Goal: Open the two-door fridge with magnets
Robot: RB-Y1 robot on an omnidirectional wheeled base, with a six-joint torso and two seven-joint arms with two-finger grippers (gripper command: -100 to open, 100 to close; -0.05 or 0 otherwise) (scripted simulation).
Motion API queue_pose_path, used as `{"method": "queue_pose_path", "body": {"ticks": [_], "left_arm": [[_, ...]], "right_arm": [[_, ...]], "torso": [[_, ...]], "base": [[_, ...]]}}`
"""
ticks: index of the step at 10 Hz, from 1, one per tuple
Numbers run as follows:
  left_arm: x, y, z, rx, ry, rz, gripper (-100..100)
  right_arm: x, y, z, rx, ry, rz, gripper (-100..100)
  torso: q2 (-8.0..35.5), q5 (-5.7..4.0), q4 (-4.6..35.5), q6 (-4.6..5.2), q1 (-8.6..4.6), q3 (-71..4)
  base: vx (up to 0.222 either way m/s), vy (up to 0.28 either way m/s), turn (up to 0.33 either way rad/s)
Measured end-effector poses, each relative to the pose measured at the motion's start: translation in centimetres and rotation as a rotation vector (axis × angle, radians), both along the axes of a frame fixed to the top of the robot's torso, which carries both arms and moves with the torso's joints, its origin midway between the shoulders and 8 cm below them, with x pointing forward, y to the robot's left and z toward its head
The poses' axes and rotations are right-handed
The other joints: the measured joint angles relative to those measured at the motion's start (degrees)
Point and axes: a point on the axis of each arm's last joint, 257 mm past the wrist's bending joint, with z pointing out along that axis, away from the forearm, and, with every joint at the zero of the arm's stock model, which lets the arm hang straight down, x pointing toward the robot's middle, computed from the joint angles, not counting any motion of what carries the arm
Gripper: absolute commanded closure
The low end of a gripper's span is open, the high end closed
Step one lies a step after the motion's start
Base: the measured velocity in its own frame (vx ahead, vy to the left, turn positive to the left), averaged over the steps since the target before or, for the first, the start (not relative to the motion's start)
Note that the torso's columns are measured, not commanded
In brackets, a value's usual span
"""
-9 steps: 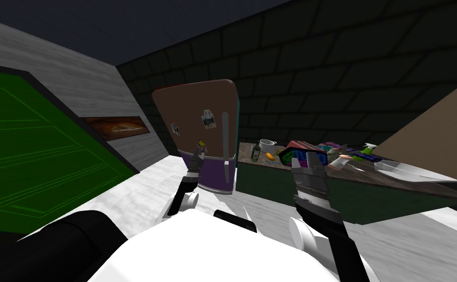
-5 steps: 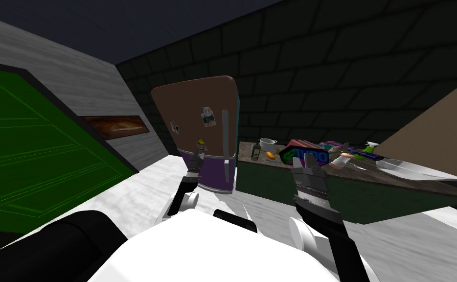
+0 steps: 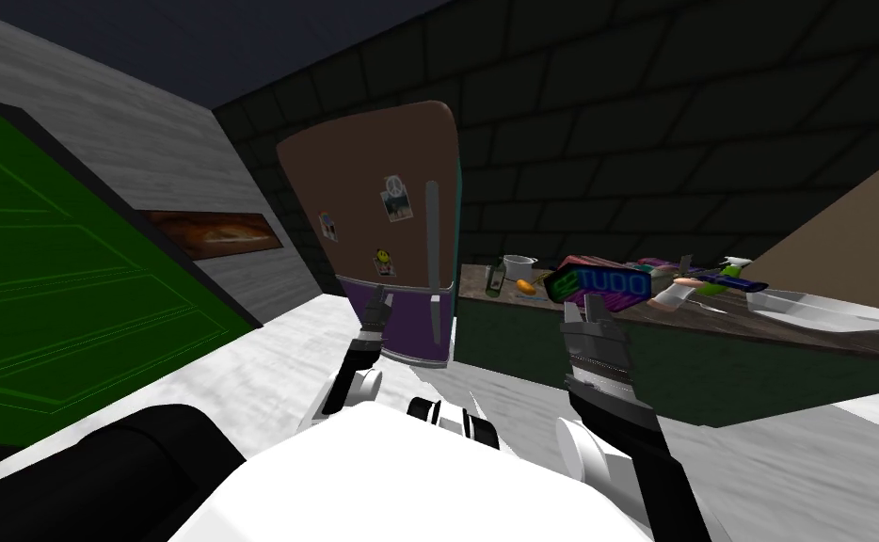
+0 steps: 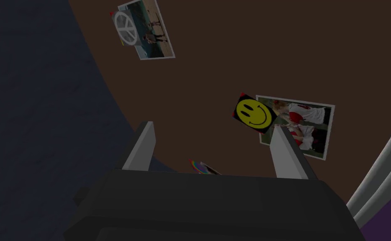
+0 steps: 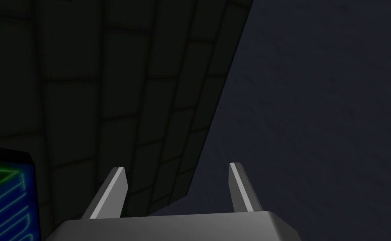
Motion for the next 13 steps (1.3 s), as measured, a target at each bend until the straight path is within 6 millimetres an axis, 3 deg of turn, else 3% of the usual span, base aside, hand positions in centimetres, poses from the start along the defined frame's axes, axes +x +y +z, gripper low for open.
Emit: {"method": "queue_pose_path", "body": {"ticks": [1,3,13], "left_arm": [[0.0,0.0,0.0,0.000,0.000,0.000,-100],[0.2,-0.3,-0.3,0.038,0.008,-0.018,-100],[1.7,-1.1,-3.6,0.191,0.016,-0.054,-100]], "right_arm": [[0.0,0.0,0.0,0.000,0.000,0.000,0],[0.0,0.0,0.0,0.000,0.001,0.000,0],[0.0,0.0,0.0,0.000,0.001,0.000,0]], "torso": [[4.2,0.00,4.2,0.00,0.00,-8.5],[6.7,0.00,6.7,0.00,-0.01,-13.5],[6.9,0.02,6.9,0.00,0.05,-13.8]], "base": [[0.013,-0.004,0.000],[0.017,-0.014,-0.001],[0.051,-0.038,-0.002]]}}
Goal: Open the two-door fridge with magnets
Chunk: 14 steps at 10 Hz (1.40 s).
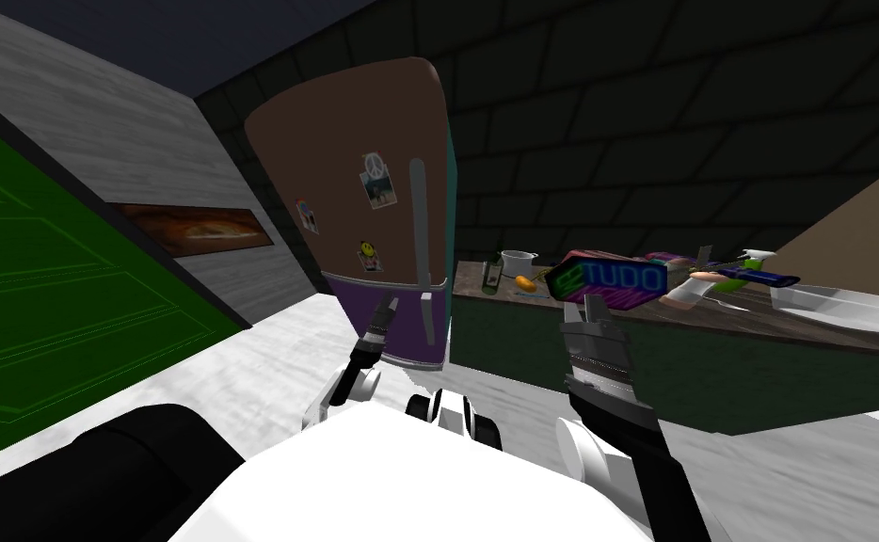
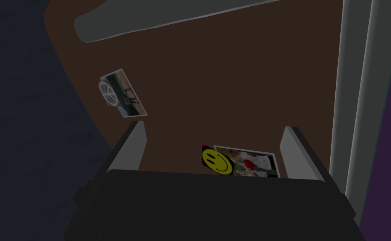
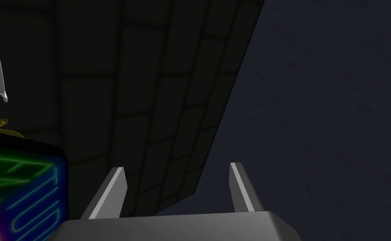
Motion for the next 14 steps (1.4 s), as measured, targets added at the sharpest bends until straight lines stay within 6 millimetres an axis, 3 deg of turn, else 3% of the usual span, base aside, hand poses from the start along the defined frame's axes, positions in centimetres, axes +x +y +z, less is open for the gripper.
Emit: {"method": "queue_pose_path", "body": {"ticks": [14], "left_arm": [[1.6,-0.8,-5.0,0.057,-0.036,0.019,-100]], "right_arm": [[0.0,0.0,0.0,0.000,0.000,0.000,0]], "torso": [[0.0,-0.02,0.0,0.00,-0.05,0.0]], "base": [[0.056,-0.043,-0.001]]}}
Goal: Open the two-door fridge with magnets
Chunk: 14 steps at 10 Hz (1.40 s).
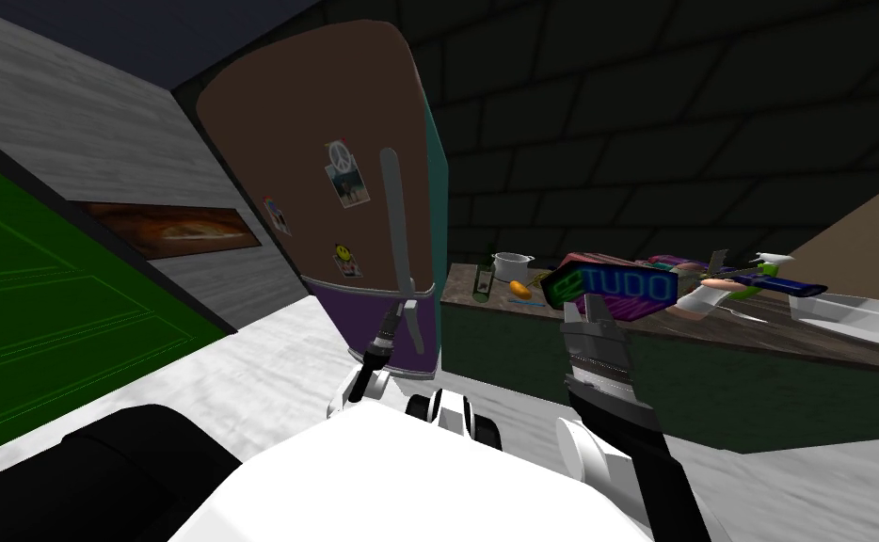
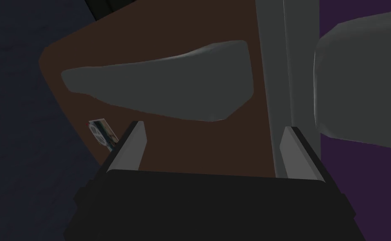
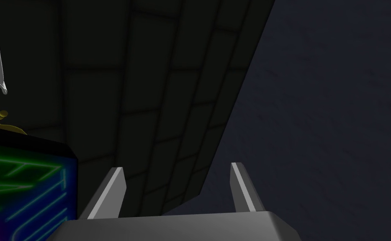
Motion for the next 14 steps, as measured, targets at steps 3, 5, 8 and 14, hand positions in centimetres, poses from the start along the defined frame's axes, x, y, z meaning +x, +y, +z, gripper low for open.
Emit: {"method": "queue_pose_path", "body": {"ticks": [3,5,8,14], "left_arm": [[0.0,-0.4,-0.4,-0.055,-0.018,0.027,-100],[-0.1,-0.5,-0.4,-0.071,-0.026,0.034,-100],[0.4,-0.3,0.9,-0.072,-0.028,0.037,-100],[0.0,-0.4,-0.1,-0.071,-0.029,0.034,-100]], "right_arm": [[0.0,0.0,0.0,0.000,0.000,0.000,0],[0.0,0.0,0.0,0.000,0.000,0.000,0],[0.0,0.0,0.0,0.000,0.000,0.000,0],[0.0,0.0,0.0,0.000,0.000,0.000,0]], "torso": [[-0.3,0.03,-0.1,0.33,-0.19,-0.1],[-0.3,0.00,-0.2,0.24,-0.24,-0.2],[-0.2,0.02,0.0,0.06,0.03,-0.1],[-0.2,0.02,-0.1,0.01,0.07,-0.1]], "base": [[0.019,-0.004,0.012],[0.004,0.005,0.012],[0.026,0.004,-0.001],[-0.017,-0.005,-0.001]]}}
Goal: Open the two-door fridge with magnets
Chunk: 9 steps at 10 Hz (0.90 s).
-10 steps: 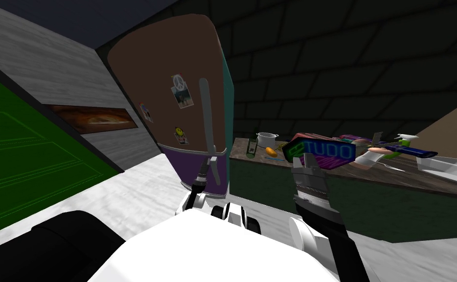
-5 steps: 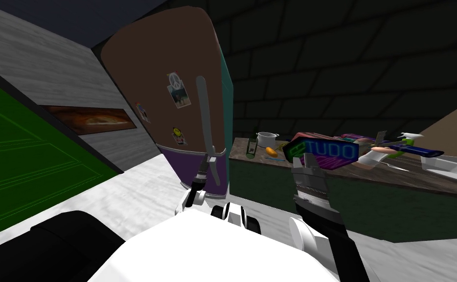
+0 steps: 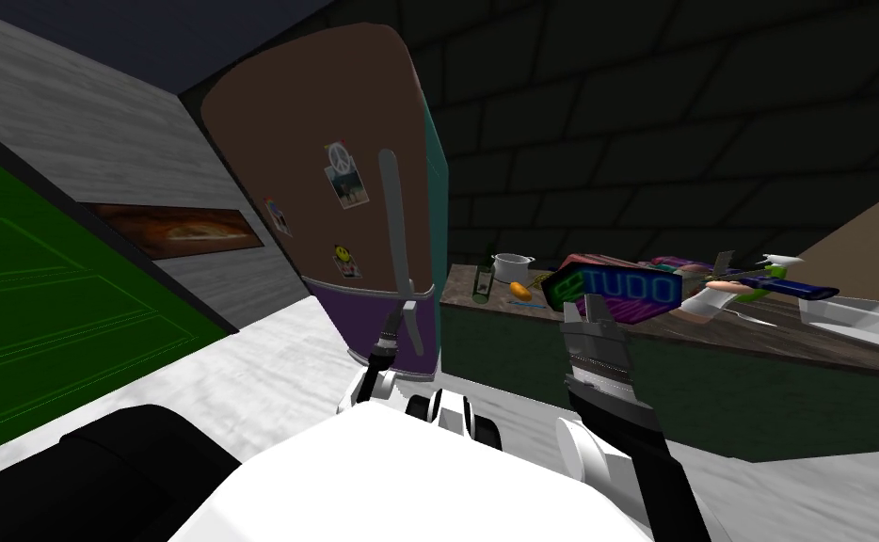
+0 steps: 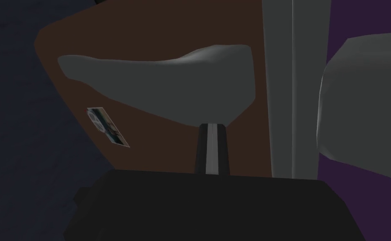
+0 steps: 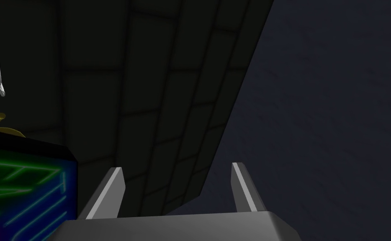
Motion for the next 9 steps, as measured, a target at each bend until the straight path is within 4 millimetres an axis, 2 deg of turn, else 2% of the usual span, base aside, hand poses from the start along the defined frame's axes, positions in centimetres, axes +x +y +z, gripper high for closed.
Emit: {"method": "queue_pose_path", "body": {"ticks": [9], "left_arm": [[1.3,2.2,1.0,0.124,0.091,0.011,-100]], "right_arm": [[0.0,0.0,0.0,0.000,0.000,0.000,0]], "torso": [[0.1,-0.01,0.0,0.06,-0.06,0.1]], "base": [[0.002,-0.028,-0.003]]}}
